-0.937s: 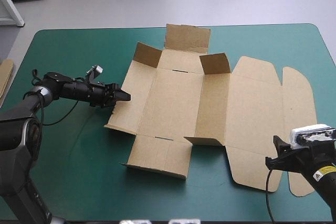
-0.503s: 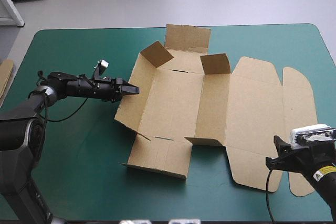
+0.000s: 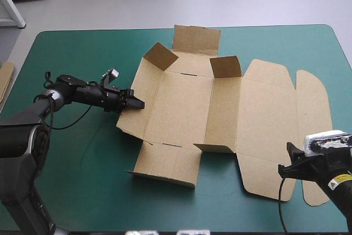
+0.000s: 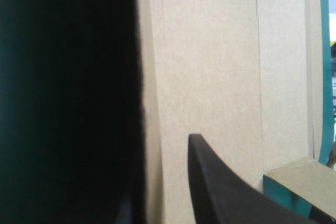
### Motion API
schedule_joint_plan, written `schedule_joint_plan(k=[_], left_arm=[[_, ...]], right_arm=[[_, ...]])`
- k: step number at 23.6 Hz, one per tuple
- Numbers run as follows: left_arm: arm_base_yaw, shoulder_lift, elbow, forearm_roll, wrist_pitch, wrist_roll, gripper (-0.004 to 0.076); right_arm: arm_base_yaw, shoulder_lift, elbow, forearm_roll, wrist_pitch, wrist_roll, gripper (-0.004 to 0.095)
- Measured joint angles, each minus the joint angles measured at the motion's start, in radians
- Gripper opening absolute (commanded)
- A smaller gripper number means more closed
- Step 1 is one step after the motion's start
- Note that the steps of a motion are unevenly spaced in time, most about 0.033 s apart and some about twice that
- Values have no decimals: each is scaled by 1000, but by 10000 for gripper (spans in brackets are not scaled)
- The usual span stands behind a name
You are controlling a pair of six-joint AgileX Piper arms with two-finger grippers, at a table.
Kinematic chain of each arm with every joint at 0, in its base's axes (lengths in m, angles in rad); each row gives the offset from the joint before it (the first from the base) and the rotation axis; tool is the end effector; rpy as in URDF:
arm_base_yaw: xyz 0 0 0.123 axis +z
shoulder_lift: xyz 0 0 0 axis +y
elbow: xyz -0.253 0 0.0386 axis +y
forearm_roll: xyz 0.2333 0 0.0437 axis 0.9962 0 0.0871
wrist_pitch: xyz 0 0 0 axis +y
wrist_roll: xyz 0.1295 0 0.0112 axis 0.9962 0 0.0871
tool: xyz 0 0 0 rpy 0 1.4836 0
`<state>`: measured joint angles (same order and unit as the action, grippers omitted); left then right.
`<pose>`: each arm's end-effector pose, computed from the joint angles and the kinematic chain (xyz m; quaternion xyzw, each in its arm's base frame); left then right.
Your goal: Fold the box
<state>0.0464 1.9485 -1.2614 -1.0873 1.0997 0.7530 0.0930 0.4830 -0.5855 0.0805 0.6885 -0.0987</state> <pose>0.3598 -0.0860 0.1520 0.0479 0.8926 -0.4312 0.1224 0.1343 0.0192 0.2800 -0.0686 0.8564 0.0364 0.5104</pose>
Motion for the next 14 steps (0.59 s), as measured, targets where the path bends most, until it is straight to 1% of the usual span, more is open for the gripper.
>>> schedule_joint_plan(k=[1,2,3,9,11,13,14], left_arm=[[0,0,0,1,-7,-1,60],[0,0,0,1,-13,-2,2],[0,0,0,1,-23,-2,-7],[-1,-1,-3,2,-26,11,-9],[-1,-1,-36,52,-18,20,-8],[-7,-1,-110,177,7,21,-8],[-22,-1,-183,299,26,26,-8]], right_arm=[[0,0,0,0,0,0,509],[0,0,0,0,0,0,509],[0,0,0,0,0,0,509],[0,0,0,0,1,0,509],[0,0,0,0,2,0,509],[0,0,0,0,2,0,509],[0,0,0,0,2,0,509]])
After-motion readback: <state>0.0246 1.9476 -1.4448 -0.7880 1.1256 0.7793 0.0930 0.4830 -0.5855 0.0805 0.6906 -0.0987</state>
